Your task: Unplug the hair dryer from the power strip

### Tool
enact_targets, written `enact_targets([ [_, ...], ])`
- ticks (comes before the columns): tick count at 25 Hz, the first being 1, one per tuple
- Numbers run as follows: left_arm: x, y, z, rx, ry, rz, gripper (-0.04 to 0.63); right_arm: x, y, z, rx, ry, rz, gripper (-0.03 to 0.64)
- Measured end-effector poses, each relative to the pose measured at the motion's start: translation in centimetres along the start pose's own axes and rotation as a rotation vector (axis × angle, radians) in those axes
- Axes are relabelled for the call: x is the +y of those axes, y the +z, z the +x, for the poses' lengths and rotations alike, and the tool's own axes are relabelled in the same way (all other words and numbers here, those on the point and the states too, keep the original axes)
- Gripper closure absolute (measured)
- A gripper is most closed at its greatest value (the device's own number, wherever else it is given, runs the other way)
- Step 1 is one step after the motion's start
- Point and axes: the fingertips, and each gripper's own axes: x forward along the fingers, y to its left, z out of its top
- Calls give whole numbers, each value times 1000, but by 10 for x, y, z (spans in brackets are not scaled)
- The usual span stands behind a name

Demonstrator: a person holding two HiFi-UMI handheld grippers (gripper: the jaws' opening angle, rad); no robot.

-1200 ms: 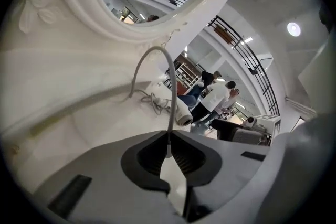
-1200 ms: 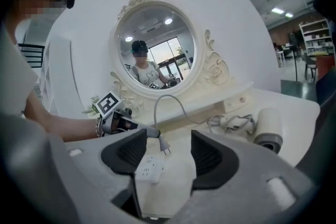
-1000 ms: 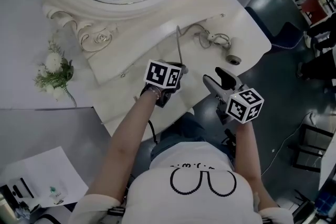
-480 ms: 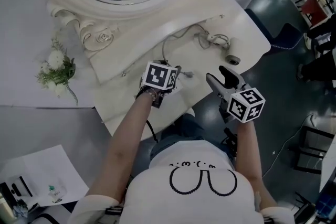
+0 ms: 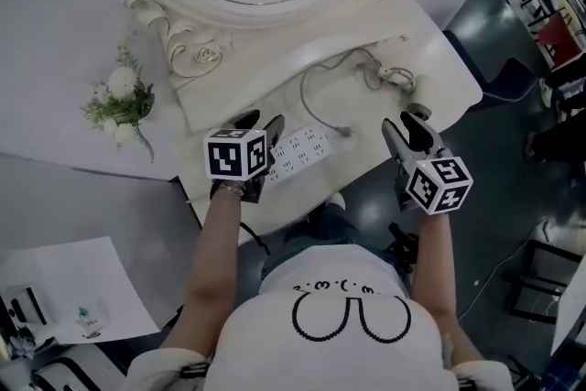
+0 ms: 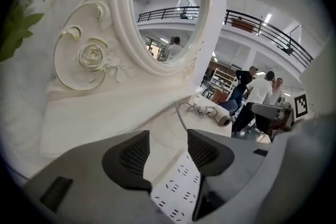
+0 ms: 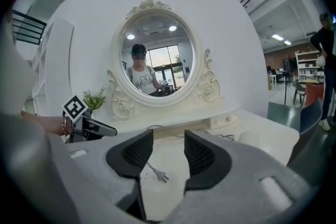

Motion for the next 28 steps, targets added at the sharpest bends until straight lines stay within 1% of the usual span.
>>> enact_targets([
  [1,0,1,-6,-28,1,12,371,3,2,-1,-7,-11,-16,445],
  [2,0,4,-12,-63,3,27,371,7,3,-2,-10,-23,-38,514],
  [3,-1,7,-17,-100,6,44,371,11,5,-4,-10,-33,-62,618],
  [5,-2,13,-27,-162,10,76,371,21,6,-7,-7,-48,-103,620],
  [10,-14,25,-50,-264,-19,154,371,37,9,-24,-23,-101,-159,620],
  [12,-20,27,-59,-290,-30,189,371,44,10,-32,-28,-102,-189,620],
  [15,-33,27,-72,-306,-38,267,371,51,16,-40,-51,-86,-210,620],
  [18,-43,30,-86,-343,0,317,371,55,27,-44,-83,-58,-225,620],
  [21,-50,44,-106,-437,79,314,371,58,42,-46,-124,-23,-262,620],
  [22,-53,49,-115,-480,110,304,381,57,48,-49,-137,-10,-277,620],
  [23,-57,54,-124,-522,136,290,567,56,52,-52,-146,4,-292,620],
  [24,-63,57,-132,-555,155,271,597,55,55,-56,-152,20,-306,620],
  [26,-76,57,-143,-591,186,237,597,51,59,-66,-160,51,-334,620],
  [28,-89,56,-152,-619,234,232,597,45,64,-77,-173,77,-358,620],
])
